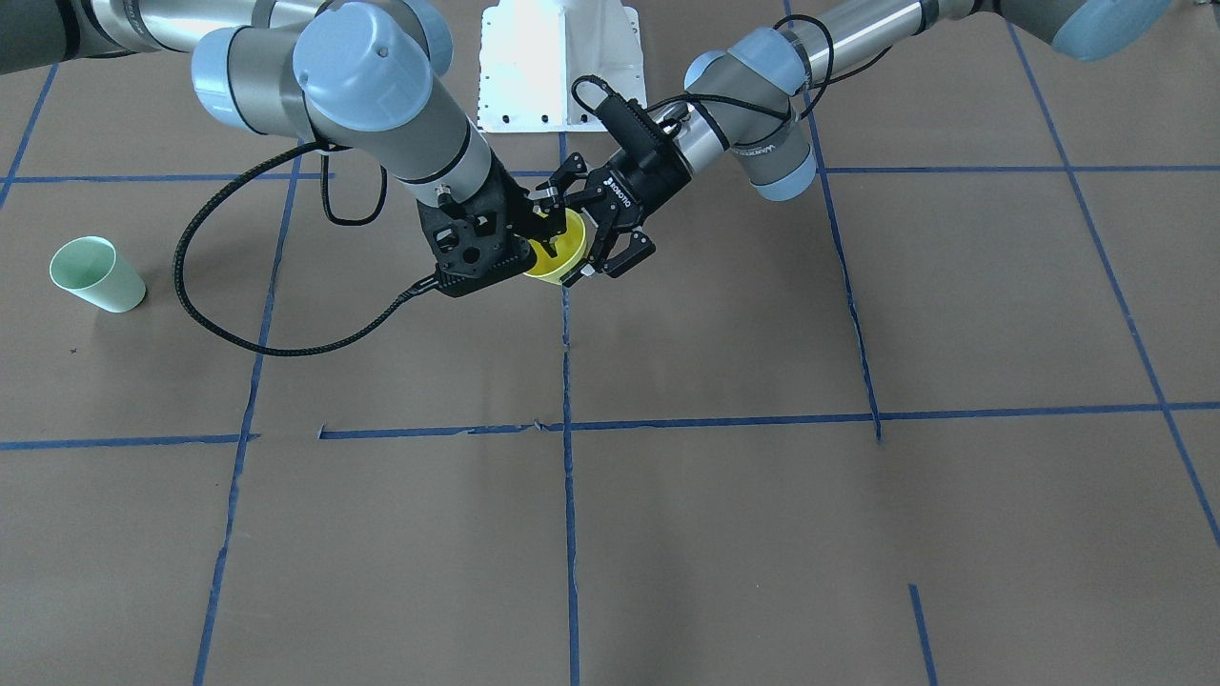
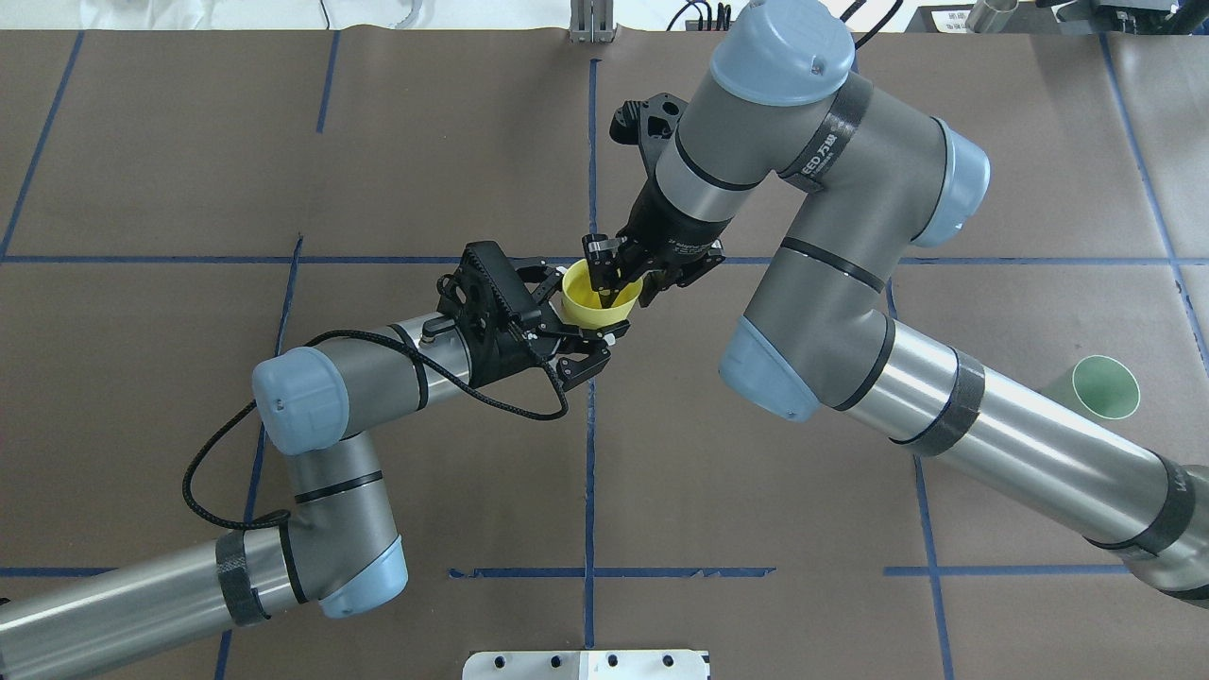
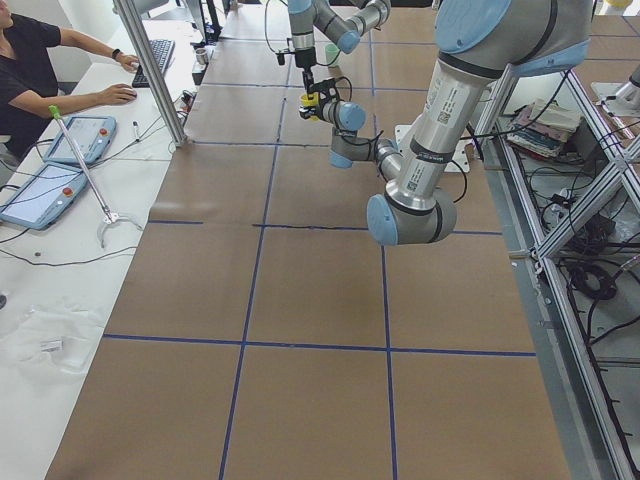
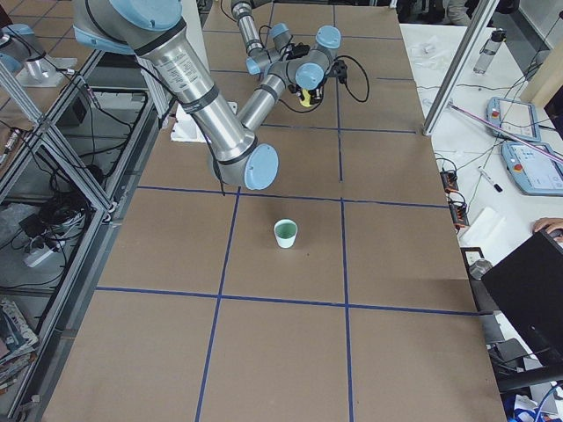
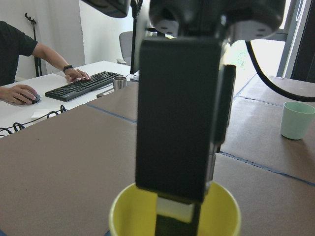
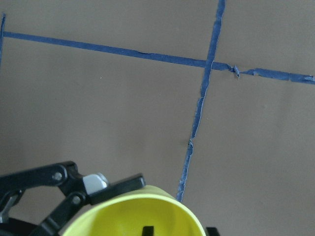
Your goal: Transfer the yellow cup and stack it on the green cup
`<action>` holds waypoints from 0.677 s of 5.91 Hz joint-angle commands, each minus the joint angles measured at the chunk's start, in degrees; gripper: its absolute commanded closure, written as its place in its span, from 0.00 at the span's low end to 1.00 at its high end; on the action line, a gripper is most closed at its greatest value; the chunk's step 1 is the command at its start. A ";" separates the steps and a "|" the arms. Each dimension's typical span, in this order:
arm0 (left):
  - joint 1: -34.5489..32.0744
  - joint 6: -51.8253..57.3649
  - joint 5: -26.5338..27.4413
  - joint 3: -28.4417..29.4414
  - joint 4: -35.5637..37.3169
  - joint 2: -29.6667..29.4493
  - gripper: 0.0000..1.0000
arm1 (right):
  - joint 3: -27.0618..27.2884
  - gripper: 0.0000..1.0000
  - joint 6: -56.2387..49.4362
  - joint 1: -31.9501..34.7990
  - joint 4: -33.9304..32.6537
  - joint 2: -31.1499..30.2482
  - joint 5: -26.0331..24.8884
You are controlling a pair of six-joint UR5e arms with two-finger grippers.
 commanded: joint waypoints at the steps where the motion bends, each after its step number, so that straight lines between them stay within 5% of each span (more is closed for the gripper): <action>1: 0.00 0.09 0.09 0.00 0.03 0.00 0.19 | -0.07 0.94 -0.01 -0.01 0.08 -0.17 -0.06; 2: 0.00 0.27 0.26 0.09 -0.06 0.00 0.01 | 0.02 1.00 0.08 0.08 -0.01 -0.17 -0.06; 4: 0.00 0.27 0.18 0.00 -0.14 0.00 0.00 | 0.02 1.00 1.04 0.69 -0.36 -0.09 0.20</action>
